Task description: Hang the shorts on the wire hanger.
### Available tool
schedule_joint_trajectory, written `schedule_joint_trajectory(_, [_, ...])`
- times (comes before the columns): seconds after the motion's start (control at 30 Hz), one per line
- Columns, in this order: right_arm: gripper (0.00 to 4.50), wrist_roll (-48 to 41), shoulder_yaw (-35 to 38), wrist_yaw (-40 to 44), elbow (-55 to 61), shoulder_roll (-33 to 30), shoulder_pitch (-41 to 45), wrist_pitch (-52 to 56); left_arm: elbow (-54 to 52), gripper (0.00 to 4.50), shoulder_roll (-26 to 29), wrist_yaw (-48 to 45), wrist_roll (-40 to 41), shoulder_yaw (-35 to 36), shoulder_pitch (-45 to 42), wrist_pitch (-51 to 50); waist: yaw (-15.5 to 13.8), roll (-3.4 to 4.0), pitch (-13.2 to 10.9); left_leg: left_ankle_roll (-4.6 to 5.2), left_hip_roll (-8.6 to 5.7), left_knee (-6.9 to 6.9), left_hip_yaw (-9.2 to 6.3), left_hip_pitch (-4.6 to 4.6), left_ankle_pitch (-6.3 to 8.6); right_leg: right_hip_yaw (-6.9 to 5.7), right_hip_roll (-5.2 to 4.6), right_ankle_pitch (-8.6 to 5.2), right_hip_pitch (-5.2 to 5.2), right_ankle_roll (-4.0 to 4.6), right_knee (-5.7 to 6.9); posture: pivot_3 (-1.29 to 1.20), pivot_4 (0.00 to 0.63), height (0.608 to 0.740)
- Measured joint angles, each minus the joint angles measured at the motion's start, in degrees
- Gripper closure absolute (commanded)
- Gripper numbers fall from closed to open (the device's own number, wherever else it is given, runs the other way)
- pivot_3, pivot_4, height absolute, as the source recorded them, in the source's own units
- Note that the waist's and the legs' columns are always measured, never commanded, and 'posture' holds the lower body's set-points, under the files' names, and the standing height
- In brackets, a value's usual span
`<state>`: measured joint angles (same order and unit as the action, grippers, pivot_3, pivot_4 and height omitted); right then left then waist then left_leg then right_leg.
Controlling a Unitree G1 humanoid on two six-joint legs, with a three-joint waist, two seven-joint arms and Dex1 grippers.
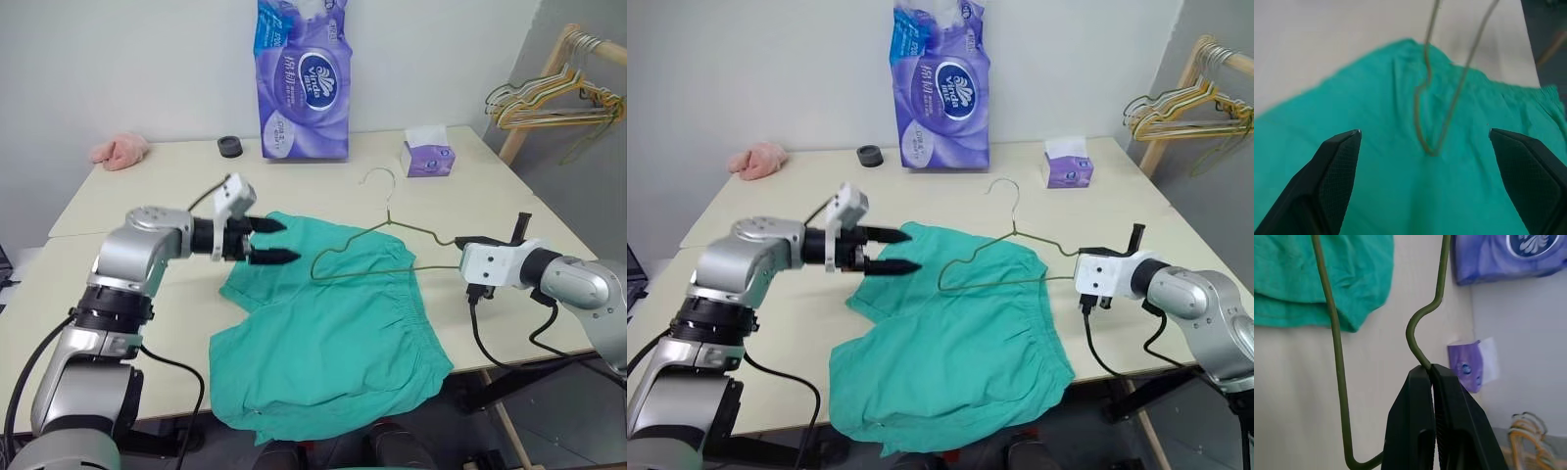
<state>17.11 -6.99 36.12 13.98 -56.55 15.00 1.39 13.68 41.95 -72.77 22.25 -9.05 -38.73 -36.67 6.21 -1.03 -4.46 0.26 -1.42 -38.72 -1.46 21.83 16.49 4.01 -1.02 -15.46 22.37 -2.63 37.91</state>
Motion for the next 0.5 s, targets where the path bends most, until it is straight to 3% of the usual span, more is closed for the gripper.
schedule_joint_trajectory(0.5, [4.49, 3.84, 0.13, -3.35, -0.83, 5.16, 2.49, -14.1, -2.2, 0.1, -1.83, -1.83, -0.95, -1.42, 3.04, -0.2, 0.21, -0.01, 0.0, 0.0, -0.03, -0.11, 0.02, -0.05, 0.0, 0.02, -0.02, 0.01, -0.04, 0.02, 0.12, -0.16, 0.042, 0.74])
